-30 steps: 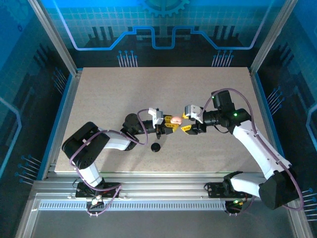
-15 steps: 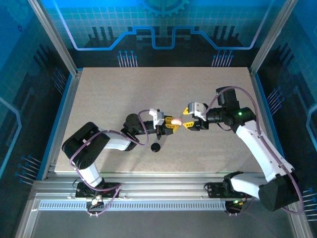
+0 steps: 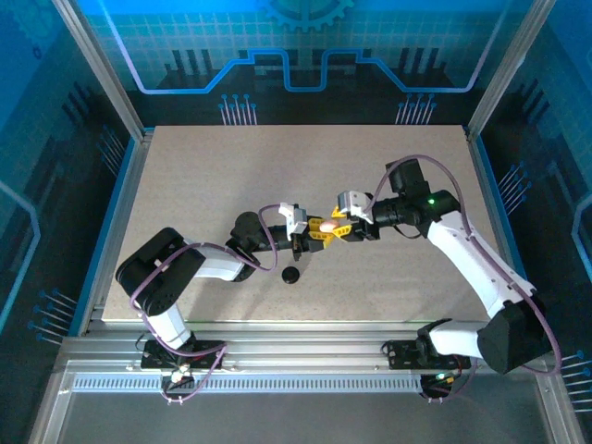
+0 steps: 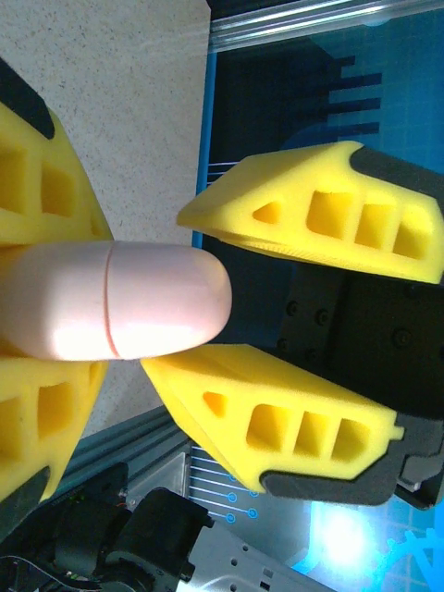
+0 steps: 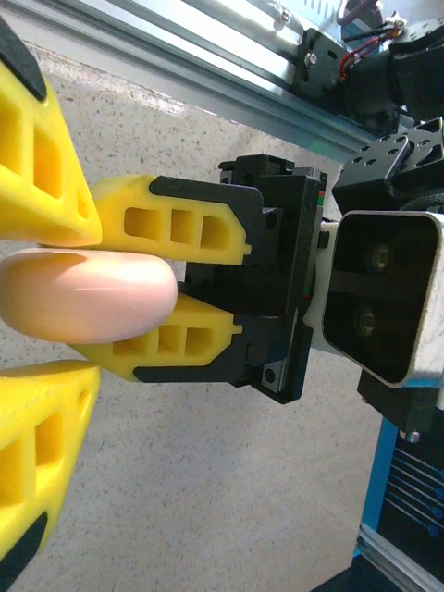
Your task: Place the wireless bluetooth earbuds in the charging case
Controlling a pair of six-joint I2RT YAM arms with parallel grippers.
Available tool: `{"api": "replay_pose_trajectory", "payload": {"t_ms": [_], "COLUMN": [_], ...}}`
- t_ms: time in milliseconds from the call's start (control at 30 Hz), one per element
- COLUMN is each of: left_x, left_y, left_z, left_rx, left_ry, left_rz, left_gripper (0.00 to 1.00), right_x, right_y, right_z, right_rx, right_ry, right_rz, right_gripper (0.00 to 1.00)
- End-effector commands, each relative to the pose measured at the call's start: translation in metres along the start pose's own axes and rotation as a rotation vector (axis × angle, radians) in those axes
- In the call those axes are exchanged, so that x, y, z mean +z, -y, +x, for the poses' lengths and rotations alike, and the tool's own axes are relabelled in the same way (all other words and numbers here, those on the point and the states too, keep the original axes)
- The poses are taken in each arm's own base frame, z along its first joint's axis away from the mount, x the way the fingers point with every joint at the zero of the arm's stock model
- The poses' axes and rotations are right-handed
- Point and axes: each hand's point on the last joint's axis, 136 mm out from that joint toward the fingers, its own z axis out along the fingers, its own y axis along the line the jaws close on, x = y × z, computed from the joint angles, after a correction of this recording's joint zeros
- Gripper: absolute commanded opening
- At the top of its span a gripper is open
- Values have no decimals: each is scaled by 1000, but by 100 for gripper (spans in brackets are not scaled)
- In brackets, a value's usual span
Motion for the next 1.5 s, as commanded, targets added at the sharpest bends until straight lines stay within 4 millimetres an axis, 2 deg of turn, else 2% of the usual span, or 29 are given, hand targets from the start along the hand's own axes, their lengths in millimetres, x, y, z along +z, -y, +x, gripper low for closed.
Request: {"api": "replay_pose_trajectory", "payload": {"t_ms": [0,200,333,400,500,700,800,900,967,1200,1367,1467], "left_x": [0,0,0,0,-1,-4,-10,-18,-22,-30,-50,-56], "left_y": [6,6,6,5,4,-9,-24,-43,-56,-83,-104,-113], "left_z": [-8,-10,-11,-12,-10,-2,6,14,20,47,63,71], "left_rx": [40,42,41,42,43,12,-26,-85,-147,-224,-252,-269], "left_ry": [18,23,26,27,24,8,1,12,12,-8,-23,-79], "left_rz": [12,10,10,5,-7,-77,-156,-230,-270,-407,-594,-670], "left_gripper": [19,19,21,25,33,67,75,78,78,79,78,78], "right_x": [0,4,3,2,1,0,0,2,2,5,2,-5], "right_y": [-5,-4,-4,-5,-6,0,8,19,26,49,63,71], "right_z": [-12,-7,-7,-7,-6,9,25,51,70,134,169,192], "right_rx": [-7,-4,-13,-17,-20,5,54,124,186,377,524,619], "right_ry": [27,5,-5,-9,-21,-76,-117,-199,-260,-458,-530,-586], "right_rz": [-46,-51,-43,-43,-45,-24,-18,-11,-7,-10,-26,-33], "right_gripper": [34,24,22,21,21,20,20,20,19,16,16,16]}}
